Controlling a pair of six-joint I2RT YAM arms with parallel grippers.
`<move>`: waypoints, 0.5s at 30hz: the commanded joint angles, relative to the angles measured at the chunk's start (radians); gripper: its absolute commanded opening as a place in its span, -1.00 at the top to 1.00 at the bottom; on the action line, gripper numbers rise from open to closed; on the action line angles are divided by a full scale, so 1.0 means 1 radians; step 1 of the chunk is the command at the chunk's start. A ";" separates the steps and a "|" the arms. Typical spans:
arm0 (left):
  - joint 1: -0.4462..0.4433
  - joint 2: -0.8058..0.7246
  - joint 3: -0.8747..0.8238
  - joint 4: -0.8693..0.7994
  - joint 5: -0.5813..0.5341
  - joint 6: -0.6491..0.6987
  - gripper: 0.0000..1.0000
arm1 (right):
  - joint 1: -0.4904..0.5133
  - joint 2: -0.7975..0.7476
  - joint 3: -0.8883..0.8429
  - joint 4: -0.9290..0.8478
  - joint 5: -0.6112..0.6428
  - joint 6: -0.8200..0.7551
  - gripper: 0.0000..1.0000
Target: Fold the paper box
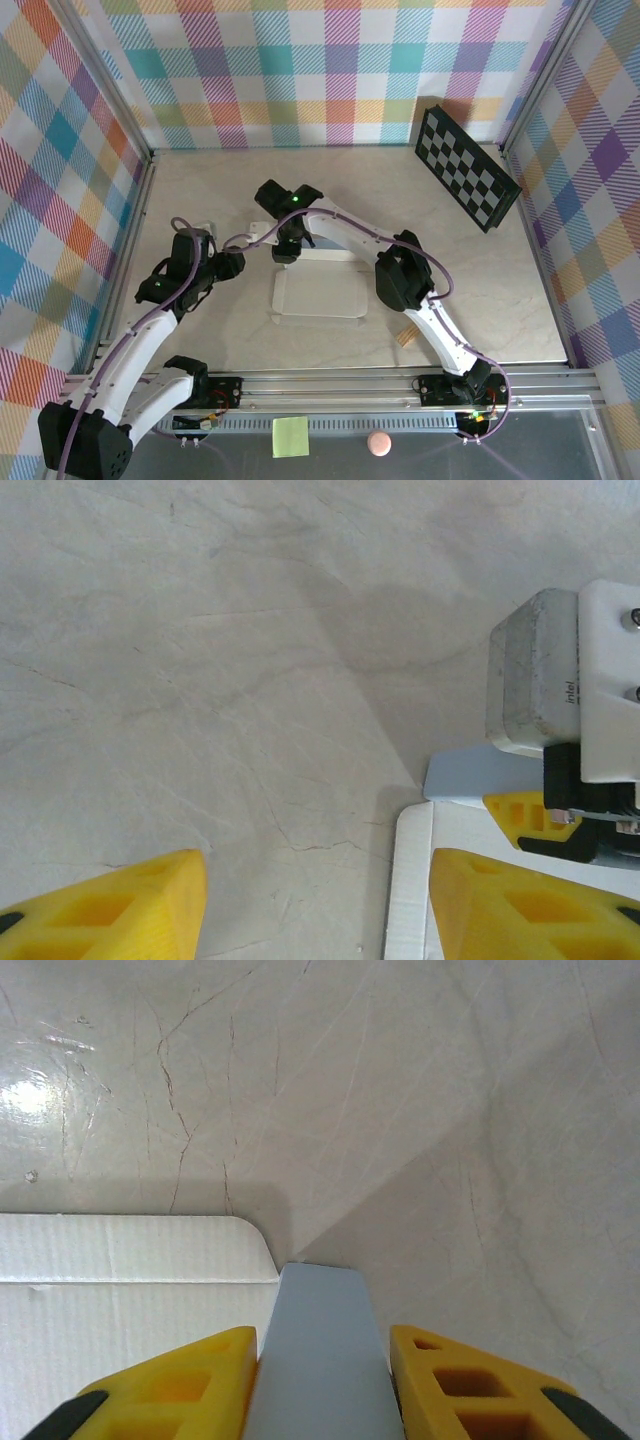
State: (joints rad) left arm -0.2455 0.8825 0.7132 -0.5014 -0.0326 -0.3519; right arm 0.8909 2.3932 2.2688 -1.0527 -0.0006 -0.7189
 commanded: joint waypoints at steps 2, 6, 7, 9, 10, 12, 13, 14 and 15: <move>0.023 0.014 0.062 -0.041 0.071 -0.009 -0.21 | 0.003 0.020 0.018 -0.005 -0.079 0.019 0.25; 0.023 0.038 0.097 -0.053 0.118 0.001 -0.21 | 0.001 -0.039 0.018 0.017 -0.120 0.071 -0.19; 0.023 0.048 0.105 -0.055 0.139 0.009 -0.21 | 0.000 -0.057 0.018 0.022 -0.127 0.089 -0.26; 0.023 0.067 0.123 -0.060 0.172 0.019 -0.22 | -0.007 -0.092 0.017 0.024 -0.151 0.122 -0.36; 0.023 0.078 0.133 -0.060 0.190 0.023 -0.22 | -0.012 -0.113 0.010 0.025 -0.162 0.144 -0.39; 0.023 0.096 0.146 -0.051 0.225 0.022 -0.22 | -0.024 -0.157 -0.014 0.039 -0.178 0.187 -0.42; 0.022 0.105 0.151 -0.043 0.243 0.020 -0.21 | -0.031 -0.185 -0.038 0.054 -0.182 0.210 -0.43; 0.022 0.113 0.156 -0.032 0.259 0.014 -0.21 | -0.041 -0.217 -0.067 0.075 -0.186 0.239 -0.43; 0.021 0.121 0.160 -0.020 0.270 0.010 -0.20 | -0.048 -0.246 -0.096 0.095 -0.191 0.263 -0.44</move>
State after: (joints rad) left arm -0.2329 0.9890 0.8391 -0.5247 0.1589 -0.3443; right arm 0.8711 2.2726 2.2143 -1.0054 -0.1329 -0.5522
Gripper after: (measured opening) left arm 0.605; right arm 0.718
